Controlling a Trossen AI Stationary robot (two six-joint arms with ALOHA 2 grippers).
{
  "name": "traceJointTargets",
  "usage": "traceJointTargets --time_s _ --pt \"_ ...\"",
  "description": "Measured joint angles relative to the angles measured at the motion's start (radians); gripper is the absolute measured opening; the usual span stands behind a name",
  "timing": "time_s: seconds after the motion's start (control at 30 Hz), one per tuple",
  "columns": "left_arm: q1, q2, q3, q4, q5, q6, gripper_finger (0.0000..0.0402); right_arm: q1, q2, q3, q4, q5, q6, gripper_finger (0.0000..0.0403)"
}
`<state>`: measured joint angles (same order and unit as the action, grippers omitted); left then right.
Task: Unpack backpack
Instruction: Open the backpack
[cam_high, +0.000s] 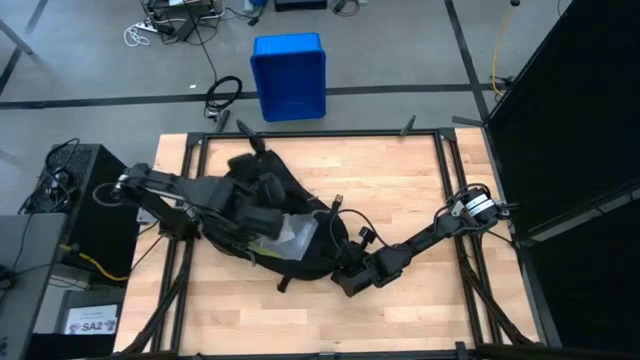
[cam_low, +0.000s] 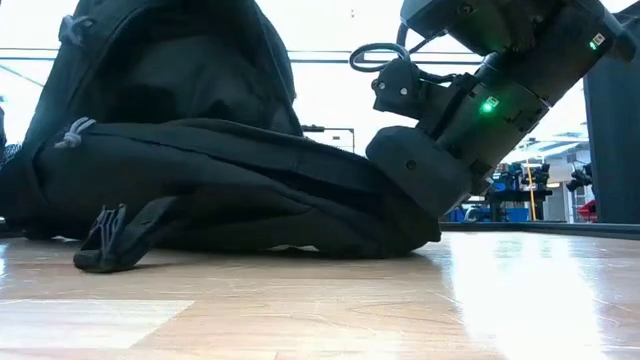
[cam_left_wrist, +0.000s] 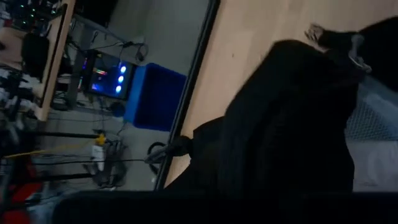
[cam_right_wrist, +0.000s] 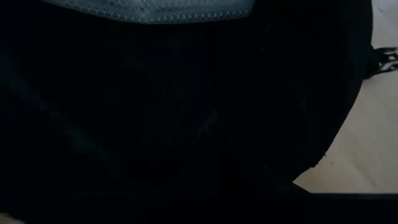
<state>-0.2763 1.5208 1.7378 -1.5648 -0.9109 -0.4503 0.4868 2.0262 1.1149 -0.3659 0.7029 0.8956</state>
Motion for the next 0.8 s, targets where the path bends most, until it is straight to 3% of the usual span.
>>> traceJointTargets --time_s 0.27,0.37,0.63,0.8 --pt "0.06 -0.112 -0.005 -0.001 0.019 0.001 0.0 0.018 0.0 0.002 0.013 0.0 0.022 0.0" --pt "0.073 -0.17 -0.067 0.006 0.046 -0.032 0.0 0.023 0.0 0.002 0.015 0.0 0.024 0.0" --pt "0.016 -0.449 -0.526 0.096 0.031 -0.258 0.0 0.026 0.0 0.002 0.036 -0.004 0.021 0.0" --pt "0.006 -0.62 -0.699 0.162 0.083 -0.354 0.0 0.026 0.0 0.002 0.053 -0.011 0.02 0.0"
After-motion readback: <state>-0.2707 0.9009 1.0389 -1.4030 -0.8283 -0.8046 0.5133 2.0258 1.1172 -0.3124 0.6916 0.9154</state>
